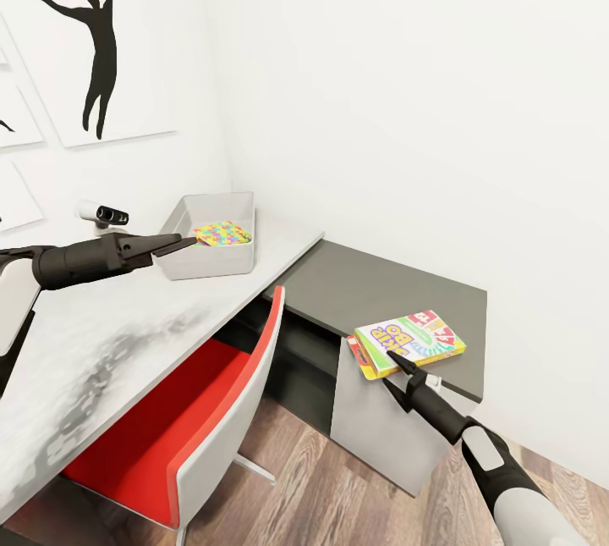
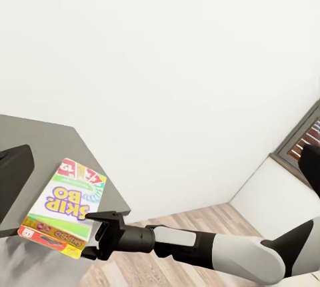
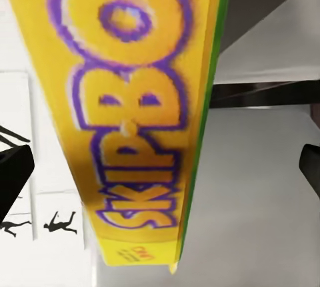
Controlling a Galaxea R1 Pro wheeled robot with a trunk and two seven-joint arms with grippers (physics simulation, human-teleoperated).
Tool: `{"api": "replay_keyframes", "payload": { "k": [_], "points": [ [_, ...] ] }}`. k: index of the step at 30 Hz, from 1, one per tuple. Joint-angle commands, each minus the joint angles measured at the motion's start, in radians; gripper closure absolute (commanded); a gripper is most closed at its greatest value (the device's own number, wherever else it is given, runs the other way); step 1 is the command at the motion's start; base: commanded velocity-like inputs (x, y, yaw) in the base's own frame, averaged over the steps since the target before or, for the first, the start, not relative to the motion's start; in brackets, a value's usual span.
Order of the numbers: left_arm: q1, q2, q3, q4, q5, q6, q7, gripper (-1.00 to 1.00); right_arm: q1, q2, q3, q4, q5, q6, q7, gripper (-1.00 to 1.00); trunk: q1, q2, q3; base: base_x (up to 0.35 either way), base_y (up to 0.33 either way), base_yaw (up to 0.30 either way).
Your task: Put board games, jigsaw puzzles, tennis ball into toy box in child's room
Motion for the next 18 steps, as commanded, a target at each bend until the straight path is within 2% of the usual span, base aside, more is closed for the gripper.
{"api": "replay_keyframes", "payload": {
  "k": [1,18],
  "points": [
    [-0.001,0.001,-0.001,0.0,0.001,0.004,-0.003,-1.0,-0.001,0.0,-0.003,0.0,-0.001,0.005,0.002,-1.0,0.0,0.0,-0.001,0.0,0.0,0.0],
    [-0.001,0.001,0.003,0.0,0.001,0.004,-0.003,-1.0,-0.001,-0.001,-0.004,0.0,-0.001,0.005,0.006,-1.0,0.0,0.0,-0.001,0.0,0.0,0.0]
  ]
}}
